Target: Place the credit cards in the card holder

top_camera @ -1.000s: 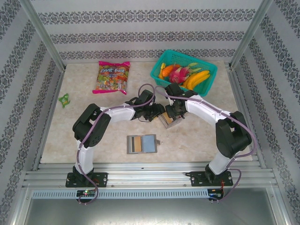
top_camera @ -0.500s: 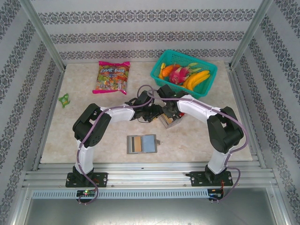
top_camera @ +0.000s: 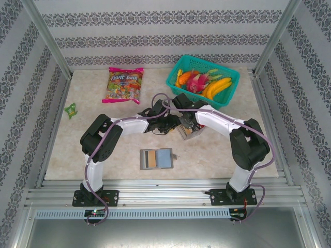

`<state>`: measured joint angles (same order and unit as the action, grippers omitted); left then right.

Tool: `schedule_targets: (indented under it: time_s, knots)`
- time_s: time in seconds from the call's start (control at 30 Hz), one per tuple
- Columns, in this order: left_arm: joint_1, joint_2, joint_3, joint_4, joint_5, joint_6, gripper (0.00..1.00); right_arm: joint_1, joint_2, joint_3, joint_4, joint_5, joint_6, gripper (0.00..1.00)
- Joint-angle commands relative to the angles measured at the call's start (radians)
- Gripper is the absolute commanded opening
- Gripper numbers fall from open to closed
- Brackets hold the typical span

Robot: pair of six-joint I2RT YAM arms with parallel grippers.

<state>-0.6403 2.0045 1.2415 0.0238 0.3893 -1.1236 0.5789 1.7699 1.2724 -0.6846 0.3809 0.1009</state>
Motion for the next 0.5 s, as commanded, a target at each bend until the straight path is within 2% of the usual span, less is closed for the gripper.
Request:
schedule_targets:
  time_s: [0.0, 0.17, 0.33, 0.47]
  knots:
    - [0.005, 0.009, -0.007, 0.018, 0.005, 0.000, 0.48, 0.006, -0.024, 0.001, -0.012, 0.053, -0.007, 0.33]
    - [0.005, 0.009, -0.005, 0.018, 0.007, -0.001, 0.48, 0.000, -0.017, 0.000, -0.012, 0.035, -0.007, 0.30]
    - [0.003, 0.010, -0.003, 0.020, 0.009, 0.000, 0.48, -0.003, -0.006, 0.004, -0.011, -0.034, 0.005, 0.35]
    - [0.004, 0.009, -0.001, 0.030, 0.016, 0.005, 0.49, -0.002, 0.002, 0.005, -0.009, -0.044, 0.001, 0.37]
